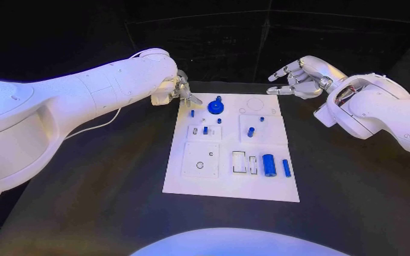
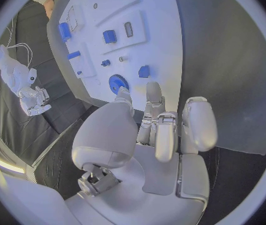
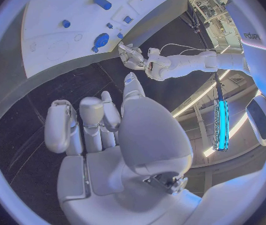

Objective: Assemble the parts on the task board

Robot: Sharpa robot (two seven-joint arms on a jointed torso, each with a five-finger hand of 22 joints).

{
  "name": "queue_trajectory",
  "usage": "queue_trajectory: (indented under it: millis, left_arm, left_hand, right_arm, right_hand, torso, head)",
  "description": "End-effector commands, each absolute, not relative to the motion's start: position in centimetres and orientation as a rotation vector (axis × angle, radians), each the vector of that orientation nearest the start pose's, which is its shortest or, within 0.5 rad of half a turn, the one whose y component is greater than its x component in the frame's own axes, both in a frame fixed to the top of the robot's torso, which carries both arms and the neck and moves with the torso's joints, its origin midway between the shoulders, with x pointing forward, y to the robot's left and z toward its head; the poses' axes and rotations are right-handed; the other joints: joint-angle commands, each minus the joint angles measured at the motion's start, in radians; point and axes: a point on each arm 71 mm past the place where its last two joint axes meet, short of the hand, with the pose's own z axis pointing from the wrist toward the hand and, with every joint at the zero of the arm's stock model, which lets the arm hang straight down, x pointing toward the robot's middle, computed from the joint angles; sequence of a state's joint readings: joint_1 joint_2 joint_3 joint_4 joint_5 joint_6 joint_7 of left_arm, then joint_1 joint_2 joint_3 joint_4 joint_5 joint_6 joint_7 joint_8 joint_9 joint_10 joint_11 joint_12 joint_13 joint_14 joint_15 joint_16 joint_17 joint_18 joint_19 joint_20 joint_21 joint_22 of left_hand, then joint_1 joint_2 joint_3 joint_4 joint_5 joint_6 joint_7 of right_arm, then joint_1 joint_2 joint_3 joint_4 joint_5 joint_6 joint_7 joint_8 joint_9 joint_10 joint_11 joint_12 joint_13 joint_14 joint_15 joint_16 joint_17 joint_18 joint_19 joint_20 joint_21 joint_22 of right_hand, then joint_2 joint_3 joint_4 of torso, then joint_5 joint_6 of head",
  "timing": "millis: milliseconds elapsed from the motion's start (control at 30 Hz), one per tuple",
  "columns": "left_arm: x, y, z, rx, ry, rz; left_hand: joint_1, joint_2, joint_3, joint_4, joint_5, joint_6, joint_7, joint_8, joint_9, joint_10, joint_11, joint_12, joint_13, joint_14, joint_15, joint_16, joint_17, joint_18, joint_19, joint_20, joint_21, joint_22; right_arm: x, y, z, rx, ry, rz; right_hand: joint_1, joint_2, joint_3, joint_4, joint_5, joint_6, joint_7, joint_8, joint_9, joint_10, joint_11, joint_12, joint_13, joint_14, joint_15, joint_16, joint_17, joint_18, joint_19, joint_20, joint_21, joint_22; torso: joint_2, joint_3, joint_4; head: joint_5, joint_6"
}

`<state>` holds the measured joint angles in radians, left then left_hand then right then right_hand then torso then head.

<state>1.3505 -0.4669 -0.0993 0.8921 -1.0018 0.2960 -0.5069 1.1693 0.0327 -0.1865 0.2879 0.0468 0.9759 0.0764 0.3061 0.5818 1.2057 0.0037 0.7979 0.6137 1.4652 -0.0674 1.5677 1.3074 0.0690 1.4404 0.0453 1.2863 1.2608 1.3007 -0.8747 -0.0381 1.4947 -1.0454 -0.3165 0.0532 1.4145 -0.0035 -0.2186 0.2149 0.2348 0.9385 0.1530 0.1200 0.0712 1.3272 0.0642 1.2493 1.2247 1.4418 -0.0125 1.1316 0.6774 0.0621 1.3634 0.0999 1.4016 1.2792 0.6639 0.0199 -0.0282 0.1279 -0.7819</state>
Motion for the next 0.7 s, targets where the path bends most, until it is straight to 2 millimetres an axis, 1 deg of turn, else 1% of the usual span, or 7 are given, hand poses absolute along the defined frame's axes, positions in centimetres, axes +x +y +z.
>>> queue_trajectory:
  millis: [33,200,500,700]
  left_arm:
    - [58.93,21.28,-19.72,-0.255,2.351,-0.173]
    - [58.88,21.30,-19.94,-0.245,2.367,-0.158]
    - [58.87,21.09,-20.24,-0.239,2.372,-0.164]
    - [58.88,21.02,-20.30,-0.242,2.365,-0.169]
  left_hand:
    - [0.004,-0.002,-0.008,-0.003,0.001,0.010,0.001,-0.006,-0.005,0.007,-0.002,0.005,0.000,0.106,0.005,0.003,0.263,0.005,0.007,0.000,0.010,0.006]
    - [0.023,0.003,-0.009,-0.007,0.002,0.017,0.000,-0.009,-0.013,0.008,-0.003,0.007,0.000,0.106,0.004,0.003,0.263,0.004,0.011,-0.001,0.017,0.014]
    - [0.049,0.009,-0.012,-0.012,0.002,0.034,-0.004,-0.009,-0.024,0.011,-0.006,0.010,-0.002,0.106,0.003,0.003,0.263,0.001,0.015,-0.002,0.026,0.025]
    - [0.053,0.011,-0.015,-0.011,0.002,0.045,-0.006,-0.007,-0.028,0.014,-0.007,0.011,-0.003,0.106,0.002,0.003,0.263,0.000,0.016,-0.002,0.030,0.029]
  right_arm:
    - [50.63,-22.13,-13.26,0.125,1.611,0.907]
    - [50.65,-22.08,-13.27,0.124,1.611,0.908]
    - [50.69,-21.95,-13.29,0.122,1.612,0.910]
    - [50.70,-21.96,-13.30,0.122,1.612,0.910]
  right_hand:
    - [-0.002,0.006,-0.005,0.002,0.006,-0.005,0.000,0.001,-0.001,-0.004,0.001,-0.005,0.001,0.001,-0.001,-0.004,0.001,0.008,-0.006,-0.002,-0.004,-0.001]
    - [-0.002,0.006,-0.005,0.002,0.006,-0.005,0.000,0.001,-0.001,-0.004,0.001,-0.005,0.001,0.001,-0.001,-0.004,0.001,0.008,-0.006,-0.002,-0.004,-0.001]
    - [-0.001,0.007,-0.005,0.002,0.008,-0.005,0.000,0.001,-0.001,-0.005,0.001,-0.005,0.001,0.001,-0.001,-0.004,0.002,0.008,-0.005,-0.002,-0.004,-0.001]
    - [0.001,0.009,-0.005,0.001,0.011,-0.004,0.000,0.001,-0.001,-0.004,0.001,-0.004,0.002,0.001,-0.001,-0.004,0.002,0.008,-0.005,-0.002,-0.004,-0.001]
  torso:
    - [-0.001,0.0010,0.0000]
    - [-0.001,0.0012,0.0015]
    - [-0.001,0.0010,0.0001]
    - [-0.002,0.0016,0.0012]
  head:
    - [0.000,-0.002]
    - [-0.002,-0.002]
    - [-0.002,-0.004]
    - [-0.002,-0.003]
